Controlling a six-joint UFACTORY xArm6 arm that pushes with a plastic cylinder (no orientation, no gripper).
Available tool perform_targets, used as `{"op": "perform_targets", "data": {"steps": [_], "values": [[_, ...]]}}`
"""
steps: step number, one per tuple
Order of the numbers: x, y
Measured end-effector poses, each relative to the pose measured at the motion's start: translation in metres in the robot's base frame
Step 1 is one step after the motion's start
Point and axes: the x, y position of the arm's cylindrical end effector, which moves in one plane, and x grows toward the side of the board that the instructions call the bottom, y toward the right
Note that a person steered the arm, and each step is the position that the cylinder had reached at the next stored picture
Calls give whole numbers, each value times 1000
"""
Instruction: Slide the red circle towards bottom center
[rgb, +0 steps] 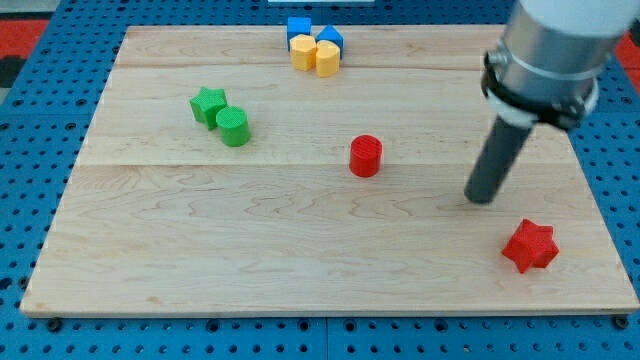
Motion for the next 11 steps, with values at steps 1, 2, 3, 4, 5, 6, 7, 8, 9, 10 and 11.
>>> {"op": "perform_targets", "data": {"steps": [1, 2, 3, 4, 5, 6, 7, 8, 9, 10, 11], "values": [[-57, -1], [-87, -35], [-109, -96], [-82, -158], [-45, -87], [-3, -39], [-18, -61], [-69, -56], [-67, -105], [-23, -92], [3, -100]]}}
